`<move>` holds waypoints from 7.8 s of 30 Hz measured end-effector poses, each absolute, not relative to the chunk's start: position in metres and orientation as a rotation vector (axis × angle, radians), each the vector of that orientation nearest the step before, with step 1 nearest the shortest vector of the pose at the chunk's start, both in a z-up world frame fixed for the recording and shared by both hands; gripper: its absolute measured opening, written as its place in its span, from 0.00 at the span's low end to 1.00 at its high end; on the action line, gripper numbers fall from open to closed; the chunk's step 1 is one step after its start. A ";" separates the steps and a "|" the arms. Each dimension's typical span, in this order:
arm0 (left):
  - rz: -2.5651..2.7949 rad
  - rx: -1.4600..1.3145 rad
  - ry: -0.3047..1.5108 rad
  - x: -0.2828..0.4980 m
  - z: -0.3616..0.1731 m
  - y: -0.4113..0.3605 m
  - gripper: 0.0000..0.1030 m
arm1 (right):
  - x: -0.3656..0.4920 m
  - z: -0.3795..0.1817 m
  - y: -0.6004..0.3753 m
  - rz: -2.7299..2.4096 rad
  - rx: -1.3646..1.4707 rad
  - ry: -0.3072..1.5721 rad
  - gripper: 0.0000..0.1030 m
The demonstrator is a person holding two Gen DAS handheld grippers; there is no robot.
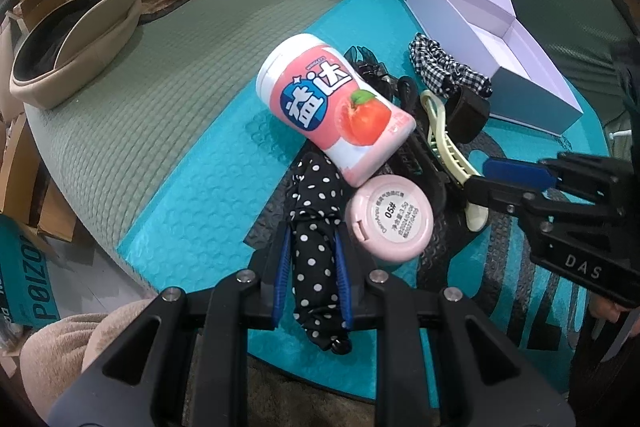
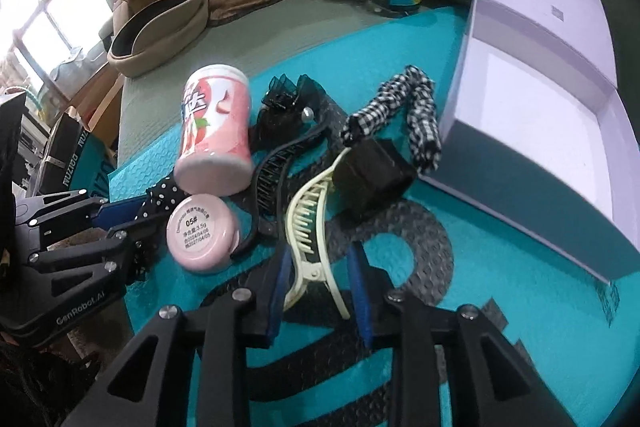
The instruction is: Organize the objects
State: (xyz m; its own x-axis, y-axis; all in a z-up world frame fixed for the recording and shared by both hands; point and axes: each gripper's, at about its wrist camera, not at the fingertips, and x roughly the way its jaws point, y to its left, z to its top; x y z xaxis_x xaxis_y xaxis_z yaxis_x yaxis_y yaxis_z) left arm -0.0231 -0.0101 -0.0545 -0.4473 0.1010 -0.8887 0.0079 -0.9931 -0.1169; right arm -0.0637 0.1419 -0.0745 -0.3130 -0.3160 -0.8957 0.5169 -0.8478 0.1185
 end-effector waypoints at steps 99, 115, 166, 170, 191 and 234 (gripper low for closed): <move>2.390 -1.299 0.245 -0.140 0.002 0.190 0.17 | -0.086 -0.006 0.342 -2.650 1.332 -0.085 0.06; 2.330 -1.337 0.193 -0.105 -0.014 0.211 0.17 | -0.067 -0.037 0.365 -2.648 1.454 -0.024 0.58; 2.309 -1.466 0.113 -0.082 -0.045 0.191 0.17 | -0.054 -0.069 0.341 -2.441 1.537 -0.219 0.48; 2.305 -1.492 0.098 -0.083 -0.052 0.187 0.17 | -0.059 -0.074 0.340 -2.502 1.540 -0.358 0.64; 2.342 -1.458 0.133 -0.085 -0.036 0.179 0.17 | -0.042 -0.042 0.337 -2.574 1.495 -0.233 0.19; 2.462 -1.255 0.344 -0.196 0.017 0.192 0.17 | -0.165 0.024 0.327 -2.611 1.278 -0.033 0.19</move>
